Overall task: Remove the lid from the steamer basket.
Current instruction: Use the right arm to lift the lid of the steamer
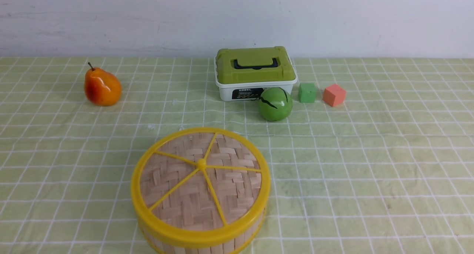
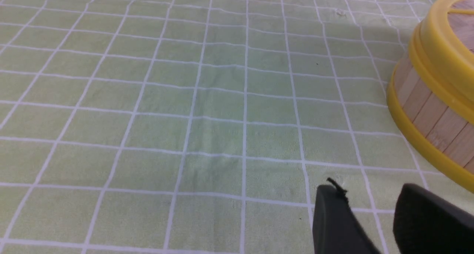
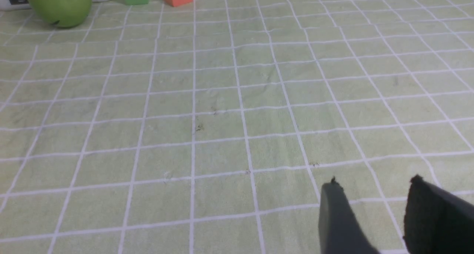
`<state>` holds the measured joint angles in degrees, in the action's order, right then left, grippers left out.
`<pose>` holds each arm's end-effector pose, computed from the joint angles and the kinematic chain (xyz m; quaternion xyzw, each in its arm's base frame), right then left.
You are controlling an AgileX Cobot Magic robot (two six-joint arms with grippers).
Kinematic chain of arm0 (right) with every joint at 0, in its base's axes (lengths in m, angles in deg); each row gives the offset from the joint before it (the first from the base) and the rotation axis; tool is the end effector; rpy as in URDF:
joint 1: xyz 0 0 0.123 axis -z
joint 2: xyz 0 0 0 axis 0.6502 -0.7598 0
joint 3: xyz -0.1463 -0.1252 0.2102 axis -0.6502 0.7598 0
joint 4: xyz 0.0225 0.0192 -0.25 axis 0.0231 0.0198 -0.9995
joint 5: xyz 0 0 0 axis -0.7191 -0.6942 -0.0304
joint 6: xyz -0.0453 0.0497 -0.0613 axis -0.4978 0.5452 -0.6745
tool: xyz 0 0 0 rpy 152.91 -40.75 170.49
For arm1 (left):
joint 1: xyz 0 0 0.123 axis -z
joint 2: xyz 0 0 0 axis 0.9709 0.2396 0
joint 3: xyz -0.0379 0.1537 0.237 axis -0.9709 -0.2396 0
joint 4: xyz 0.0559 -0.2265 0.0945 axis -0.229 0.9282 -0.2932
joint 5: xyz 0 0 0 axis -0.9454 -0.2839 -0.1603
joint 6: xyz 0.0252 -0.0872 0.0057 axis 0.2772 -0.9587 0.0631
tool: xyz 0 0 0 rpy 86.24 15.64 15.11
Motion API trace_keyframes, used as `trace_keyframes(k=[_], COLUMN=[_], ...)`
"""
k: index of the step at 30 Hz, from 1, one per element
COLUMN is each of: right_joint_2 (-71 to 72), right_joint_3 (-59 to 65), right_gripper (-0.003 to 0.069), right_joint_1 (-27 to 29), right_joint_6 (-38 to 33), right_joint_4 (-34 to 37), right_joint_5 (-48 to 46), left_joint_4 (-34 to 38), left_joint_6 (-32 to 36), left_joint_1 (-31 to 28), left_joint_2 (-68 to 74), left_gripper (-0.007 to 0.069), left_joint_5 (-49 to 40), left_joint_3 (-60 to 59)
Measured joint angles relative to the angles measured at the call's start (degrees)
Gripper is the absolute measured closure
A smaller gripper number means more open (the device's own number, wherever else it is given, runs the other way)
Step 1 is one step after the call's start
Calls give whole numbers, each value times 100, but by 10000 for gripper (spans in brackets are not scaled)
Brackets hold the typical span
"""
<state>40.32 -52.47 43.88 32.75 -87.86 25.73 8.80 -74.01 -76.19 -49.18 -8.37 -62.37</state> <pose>0.0521 -0.0038 0.1731 0.0683 0.8030 0.0107 0.5919 0.0523 0.0006 0.1686 -0.0594 0.8075 -0.0391 0.5856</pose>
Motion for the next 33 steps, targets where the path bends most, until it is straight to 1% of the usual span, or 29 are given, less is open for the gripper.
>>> trace_keyframes(k=[12, 15, 18, 19, 20, 21, 22, 24, 25, 26, 27, 31, 33], right_joint_2=[0, 0, 0, 0, 0, 0, 0, 0, 0, 0, 0, 0, 0], right_joint_3=[0, 0, 0, 0, 6, 20, 36, 44, 44, 44, 44, 44, 44], right_gripper=[418, 418, 418, 418, 418, 418, 418, 418, 418, 418, 418, 418, 418], right_joint_1=[0, 0, 0, 0, 0, 0, 0, 0, 0, 0, 0, 5, 5], right_joint_6=[0, 6, 389, 437, 974, 1177, 1484, 1887, 1900, 1917, 1842, 1604, 1244], right_joint_4=[-14, 130, 1232, 1334, 2414, 2803, 3422, 4393, 4448, 4684, 4722, 4705, 4654], right_joint_5=[0, 0, 5, 5, -20, -36, -59, -54, -44, 36, 166, 630, 780], left_joint_4=[0, 0, 0, 0, 0, 0, 0, 0, 0, 0, 0, 0, 0], left_joint_6=[0, 0, 0, 0, 0, 0, 0, 0, 0, 0, 0, 0, 0], left_joint_1=[0, 0, 0, 0, 0, 0, 0, 0, 0, 0, 0, 0, 0], left_joint_2=[0, 0, 0, 0, 0, 0, 0, 0, 0, 0, 0, 0, 0], left_gripper=[386, 386, 386, 386, 386, 386, 386, 386, 386, 386, 386, 386, 386], left_joint_5=[0, 0, 0, 0, 0, 0, 0, 0, 0, 0, 0, 0, 0], left_joint_3=[0, 0, 0, 0, 0, 0, 0, 0, 0, 0, 0, 0, 0])
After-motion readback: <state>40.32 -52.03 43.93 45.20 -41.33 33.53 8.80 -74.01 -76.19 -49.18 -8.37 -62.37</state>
